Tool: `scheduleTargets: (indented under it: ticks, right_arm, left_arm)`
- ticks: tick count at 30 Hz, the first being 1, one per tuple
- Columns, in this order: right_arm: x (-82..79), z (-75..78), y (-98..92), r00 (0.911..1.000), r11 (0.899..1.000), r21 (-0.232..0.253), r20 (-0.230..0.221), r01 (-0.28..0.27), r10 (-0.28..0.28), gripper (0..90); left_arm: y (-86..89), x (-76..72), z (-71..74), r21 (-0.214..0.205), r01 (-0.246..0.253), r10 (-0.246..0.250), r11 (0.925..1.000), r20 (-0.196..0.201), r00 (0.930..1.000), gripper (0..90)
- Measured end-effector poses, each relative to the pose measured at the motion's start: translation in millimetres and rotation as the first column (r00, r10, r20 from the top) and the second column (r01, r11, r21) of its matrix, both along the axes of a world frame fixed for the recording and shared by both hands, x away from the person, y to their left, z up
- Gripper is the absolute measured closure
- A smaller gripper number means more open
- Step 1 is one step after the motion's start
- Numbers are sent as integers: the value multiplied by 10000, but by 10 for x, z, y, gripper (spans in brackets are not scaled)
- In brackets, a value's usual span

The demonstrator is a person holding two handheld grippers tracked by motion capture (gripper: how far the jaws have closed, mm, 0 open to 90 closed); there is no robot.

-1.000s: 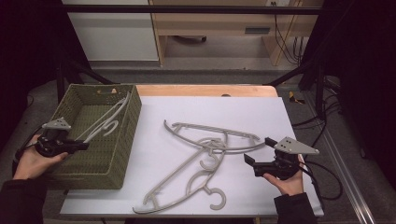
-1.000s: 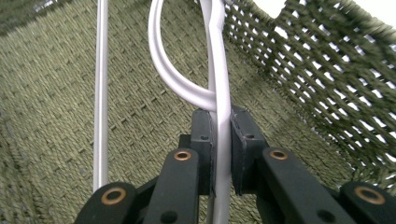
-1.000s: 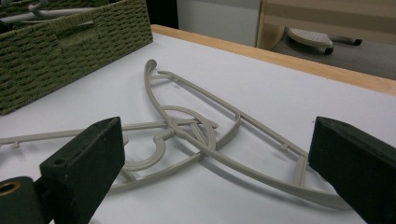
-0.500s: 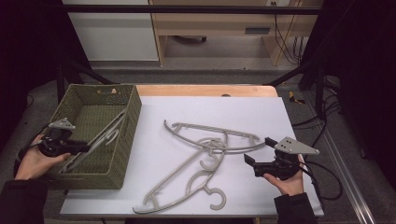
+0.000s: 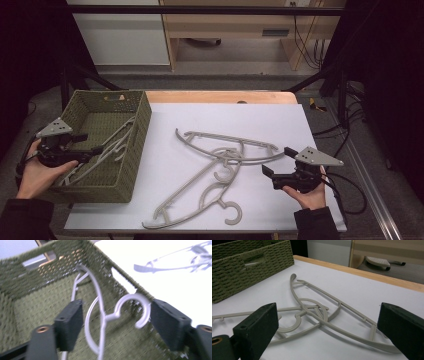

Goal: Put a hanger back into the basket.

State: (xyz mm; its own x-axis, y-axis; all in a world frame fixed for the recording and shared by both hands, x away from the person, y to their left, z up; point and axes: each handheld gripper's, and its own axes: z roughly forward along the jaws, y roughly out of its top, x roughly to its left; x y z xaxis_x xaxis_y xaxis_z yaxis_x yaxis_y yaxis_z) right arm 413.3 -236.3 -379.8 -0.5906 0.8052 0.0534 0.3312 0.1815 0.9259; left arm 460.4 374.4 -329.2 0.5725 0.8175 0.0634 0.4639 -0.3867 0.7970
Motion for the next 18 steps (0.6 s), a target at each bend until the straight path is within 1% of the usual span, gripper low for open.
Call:
scheduleTargets:
  ticks: [1, 2, 4, 7, 8, 10, 13, 18]
  right_arm:
    - [0, 0, 0, 10000, 10000, -12, -7, -3, 3, 37]
    - [0, 0, 0, 10000, 10000, -21, -5, -7, 7, 37]
    - [0, -1, 0, 10000, 10000, -2, 1, 1, -1, 37]
    - [-2, 1, 0, 10000, 10000, 4, -3, -16, 16, 36]
    - [-3, 2, -2, 10000, 10000, 11, 10, -10, 10, 36]
    - [-7, 4, -4, 10000, 10000, 30, -3, -2, 2, 36]
    - [-7, 6, -7, 10000, 10000, 24, 34, -8, 8, 35]
    - [-8, 10, -3, 10000, 10000, -16, 52, -24, 24, 32]
  left_arm:
    - [-34, -14, 3, -122, -63, 64, 9999, 159, 9999, 198]
    - [-66, -32, 15, -146, -70, 74, 9999, 285, 9996, 178]
    - [-140, -73, 37, -377, -60, 80, 9993, 517, 9986, 153]
    - [-237, -120, 61, -477, 27, 4, 9989, 660, 9978, 109]
    - [-276, -137, 67, -508, 85, -49, 9987, 704, 9975, 104]
    - [-354, -171, 81, -436, 274, -236, 9987, 855, 9961, 95]
    - [-487, -218, 90, -530, 555, -497, 9971, 1050, 9932, 88]
    - [-706, -283, 62, -562, 968, -900, 9937, 1120, 9896, 82]
